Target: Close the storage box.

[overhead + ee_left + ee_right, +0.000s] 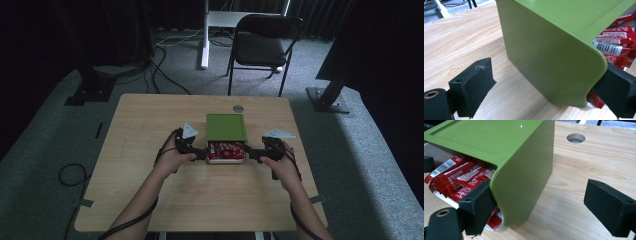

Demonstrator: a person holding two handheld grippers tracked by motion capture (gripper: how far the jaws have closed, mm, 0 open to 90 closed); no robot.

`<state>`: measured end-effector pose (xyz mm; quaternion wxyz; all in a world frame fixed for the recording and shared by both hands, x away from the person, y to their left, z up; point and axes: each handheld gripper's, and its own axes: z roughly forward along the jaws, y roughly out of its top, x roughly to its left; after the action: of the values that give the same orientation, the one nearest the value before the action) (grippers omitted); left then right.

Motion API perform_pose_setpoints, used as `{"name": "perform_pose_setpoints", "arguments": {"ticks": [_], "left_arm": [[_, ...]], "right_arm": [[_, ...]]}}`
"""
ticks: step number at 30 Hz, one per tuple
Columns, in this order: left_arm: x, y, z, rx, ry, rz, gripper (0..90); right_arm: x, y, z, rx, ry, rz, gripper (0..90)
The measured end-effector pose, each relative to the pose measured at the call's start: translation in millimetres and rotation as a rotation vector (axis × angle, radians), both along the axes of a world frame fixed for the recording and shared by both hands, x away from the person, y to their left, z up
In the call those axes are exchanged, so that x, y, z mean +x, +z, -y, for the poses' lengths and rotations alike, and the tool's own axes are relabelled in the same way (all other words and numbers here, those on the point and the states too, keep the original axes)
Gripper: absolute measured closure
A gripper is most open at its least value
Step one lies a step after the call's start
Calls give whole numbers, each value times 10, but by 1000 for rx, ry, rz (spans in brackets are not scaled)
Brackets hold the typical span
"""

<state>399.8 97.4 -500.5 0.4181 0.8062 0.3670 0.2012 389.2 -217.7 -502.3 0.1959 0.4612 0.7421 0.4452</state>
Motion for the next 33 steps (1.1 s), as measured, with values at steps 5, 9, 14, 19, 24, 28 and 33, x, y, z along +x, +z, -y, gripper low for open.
{"name": "perform_pose_setpoints", "arguments": {"ticks": [5, 9, 14, 19, 24, 28, 33], "left_arm": [[17, 10, 9, 6, 9, -5, 76], [23, 11, 15, 10, 4, 0, 76], [17, 12, 21, 13, 8, 3, 76], [7, 16, 29, 5, 9, 19, 76], [-33, 44, 39, 2, 3, 21, 76], [-68, 83, 45, -6, 3, 27, 76], [-122, 108, -9, -16, 3, 32, 76]], "right_arm": [[16, 6, -10, -8, -4, 3, 108], [19, 7, -11, -8, -5, 2, 106], [16, 4, -19, -8, -11, 4, 106], [14, 1, -23, -1, -18, 3, 108], [-20, 29, -30, 19, -16, 12, 122], [-51, 66, -32, 31, -12, 23, 122], [-96, 92, -21, 52, -18, 32, 122]]}}
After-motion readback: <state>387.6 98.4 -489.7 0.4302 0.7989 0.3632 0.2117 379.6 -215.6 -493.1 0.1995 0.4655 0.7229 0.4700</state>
